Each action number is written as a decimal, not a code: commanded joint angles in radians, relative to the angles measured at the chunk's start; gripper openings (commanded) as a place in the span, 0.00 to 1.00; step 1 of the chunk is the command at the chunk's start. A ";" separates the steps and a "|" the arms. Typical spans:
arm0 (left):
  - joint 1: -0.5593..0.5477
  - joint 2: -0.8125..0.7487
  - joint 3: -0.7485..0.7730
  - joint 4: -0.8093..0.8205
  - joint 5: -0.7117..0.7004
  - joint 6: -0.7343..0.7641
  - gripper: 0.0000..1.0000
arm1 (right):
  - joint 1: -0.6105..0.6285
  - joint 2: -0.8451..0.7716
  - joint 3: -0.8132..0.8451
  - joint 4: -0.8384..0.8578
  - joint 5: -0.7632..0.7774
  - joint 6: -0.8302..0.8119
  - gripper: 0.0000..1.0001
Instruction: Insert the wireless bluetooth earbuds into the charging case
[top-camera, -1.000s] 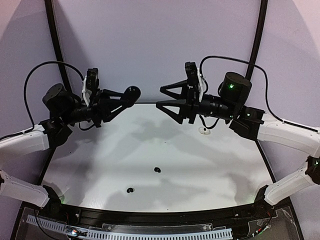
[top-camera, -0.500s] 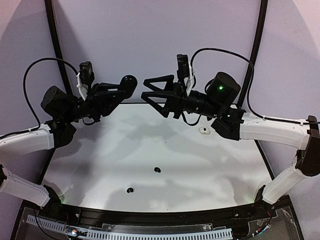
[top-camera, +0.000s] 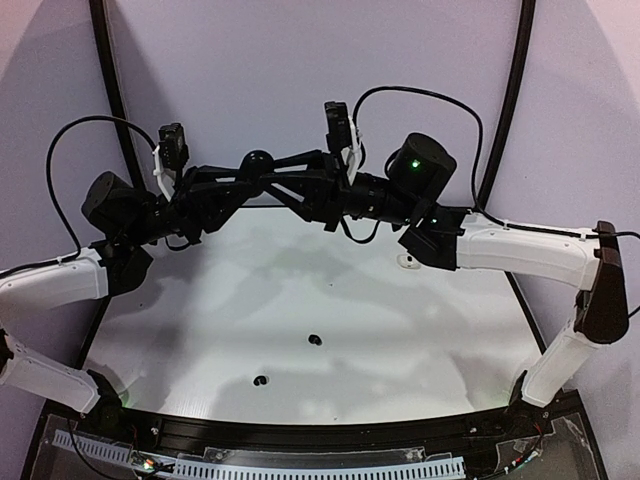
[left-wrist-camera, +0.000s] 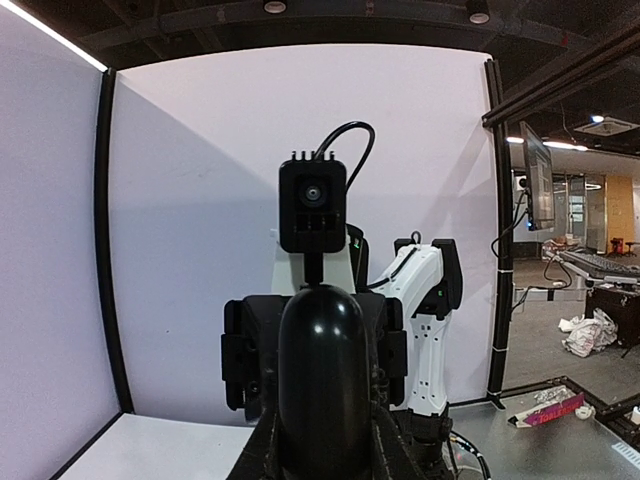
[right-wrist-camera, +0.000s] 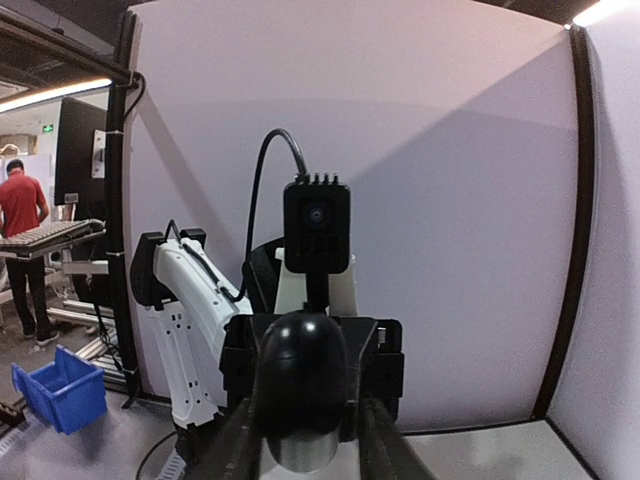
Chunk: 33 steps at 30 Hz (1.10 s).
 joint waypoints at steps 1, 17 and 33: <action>-0.005 -0.008 0.001 0.010 0.014 0.016 0.01 | 0.006 0.008 0.027 0.006 -0.030 -0.010 0.25; -0.005 -0.009 0.020 -0.151 0.025 0.118 0.39 | 0.007 -0.005 0.082 -0.191 -0.024 -0.097 0.00; -0.001 -0.008 0.261 -1.083 0.024 0.809 0.70 | -0.009 0.001 0.451 -1.319 0.093 -0.358 0.00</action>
